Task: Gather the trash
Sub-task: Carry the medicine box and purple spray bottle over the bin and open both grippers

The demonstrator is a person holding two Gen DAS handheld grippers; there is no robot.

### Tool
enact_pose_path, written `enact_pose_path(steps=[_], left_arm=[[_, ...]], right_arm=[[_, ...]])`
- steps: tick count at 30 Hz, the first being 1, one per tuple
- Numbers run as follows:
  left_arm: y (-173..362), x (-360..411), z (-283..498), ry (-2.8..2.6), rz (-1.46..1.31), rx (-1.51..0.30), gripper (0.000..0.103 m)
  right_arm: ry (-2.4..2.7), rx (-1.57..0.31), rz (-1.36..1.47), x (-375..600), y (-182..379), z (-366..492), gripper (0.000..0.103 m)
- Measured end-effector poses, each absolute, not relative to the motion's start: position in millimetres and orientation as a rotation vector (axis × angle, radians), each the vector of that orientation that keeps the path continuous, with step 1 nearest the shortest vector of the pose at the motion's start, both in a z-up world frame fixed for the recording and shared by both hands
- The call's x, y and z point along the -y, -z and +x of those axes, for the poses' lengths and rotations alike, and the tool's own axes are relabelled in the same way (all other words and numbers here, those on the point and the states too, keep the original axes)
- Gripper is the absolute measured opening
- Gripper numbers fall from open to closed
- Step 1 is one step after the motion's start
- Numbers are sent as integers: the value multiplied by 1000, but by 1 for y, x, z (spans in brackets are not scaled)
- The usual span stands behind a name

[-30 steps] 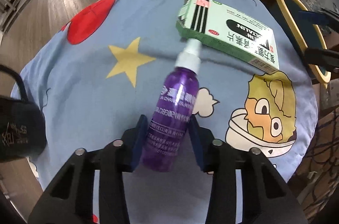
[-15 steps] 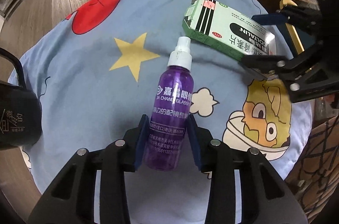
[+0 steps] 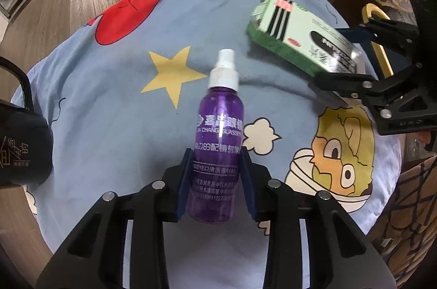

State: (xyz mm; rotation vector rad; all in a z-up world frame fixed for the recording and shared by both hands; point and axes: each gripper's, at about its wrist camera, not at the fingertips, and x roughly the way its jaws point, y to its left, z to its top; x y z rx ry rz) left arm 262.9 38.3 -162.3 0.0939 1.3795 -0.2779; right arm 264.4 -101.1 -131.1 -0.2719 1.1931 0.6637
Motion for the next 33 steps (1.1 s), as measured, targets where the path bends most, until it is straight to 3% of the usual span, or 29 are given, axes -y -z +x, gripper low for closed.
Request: enact_pose_path(steps=[7,19,33], left_arm=[[143,-35,257,285,-14,-1331,32],[66,8,238,408,-132,-1148,32],[37,80,237,571,-146,-1069,32]], right_arm=[[-611,-1138,-174,136,100,245,75],[-465,-977,133,229,37,176,75],[-145,-948,334,333,51,144,75]])
